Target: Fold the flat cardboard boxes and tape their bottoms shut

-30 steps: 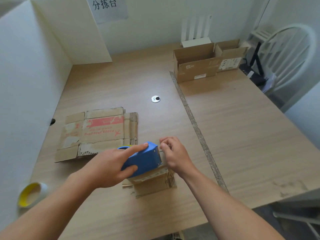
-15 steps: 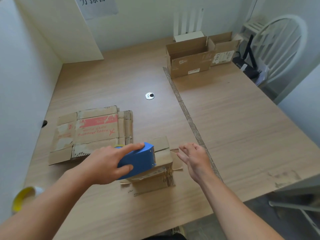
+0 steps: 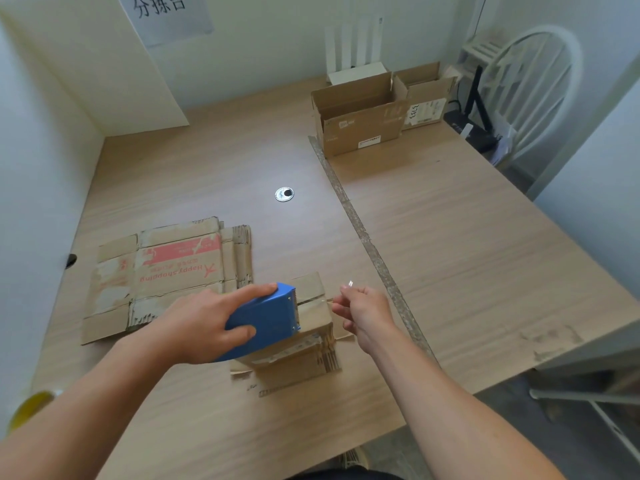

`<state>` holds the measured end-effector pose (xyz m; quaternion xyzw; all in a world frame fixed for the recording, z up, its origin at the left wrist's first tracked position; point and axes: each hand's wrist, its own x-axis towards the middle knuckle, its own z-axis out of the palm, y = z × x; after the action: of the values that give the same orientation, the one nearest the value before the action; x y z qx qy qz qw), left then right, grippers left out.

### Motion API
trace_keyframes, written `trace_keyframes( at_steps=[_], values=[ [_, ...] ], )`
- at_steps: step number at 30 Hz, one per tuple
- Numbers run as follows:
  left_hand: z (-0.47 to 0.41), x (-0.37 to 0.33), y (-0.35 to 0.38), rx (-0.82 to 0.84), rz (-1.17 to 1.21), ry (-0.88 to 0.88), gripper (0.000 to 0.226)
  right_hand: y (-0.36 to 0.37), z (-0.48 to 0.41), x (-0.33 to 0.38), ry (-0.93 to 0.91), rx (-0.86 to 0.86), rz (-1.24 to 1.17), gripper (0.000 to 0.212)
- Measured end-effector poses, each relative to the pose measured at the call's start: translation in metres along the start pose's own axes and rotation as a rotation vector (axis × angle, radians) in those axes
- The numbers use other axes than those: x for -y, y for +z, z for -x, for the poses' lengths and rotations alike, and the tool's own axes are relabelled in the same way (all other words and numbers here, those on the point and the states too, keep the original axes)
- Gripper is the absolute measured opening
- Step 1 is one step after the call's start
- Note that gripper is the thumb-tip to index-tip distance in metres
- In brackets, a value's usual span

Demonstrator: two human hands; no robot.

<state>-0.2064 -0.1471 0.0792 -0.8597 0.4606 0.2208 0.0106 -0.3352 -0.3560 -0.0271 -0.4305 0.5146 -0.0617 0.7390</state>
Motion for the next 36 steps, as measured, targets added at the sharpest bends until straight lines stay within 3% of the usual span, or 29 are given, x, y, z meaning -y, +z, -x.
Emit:
trace_keyframes(
  at_steps=[24, 30, 35, 36],
  values=[
    [-0.002, -0.001, -0.007, 0.062, 0.061, -0.029, 0.063, 0.01, -0.01, -0.003, -0.014, -0.035, 0.145, 0.008],
    [-0.004, -0.001, -0.007, 0.068, 0.063, -0.035, 0.062, 0.017, -0.011, -0.016, -0.075, -0.031, 0.39, 0.033],
    [-0.005, -0.004, -0.008, 0.048, 0.038, -0.036, 0.062, 0.007, -0.002, -0.01, 0.118, 0.054, 0.357, 0.041],
    [-0.004, -0.004, -0.009, 0.05, 0.038, -0.038, 0.062, 0.004, -0.002, -0.01, 0.086, 0.043, 0.415, 0.042]
  ],
)
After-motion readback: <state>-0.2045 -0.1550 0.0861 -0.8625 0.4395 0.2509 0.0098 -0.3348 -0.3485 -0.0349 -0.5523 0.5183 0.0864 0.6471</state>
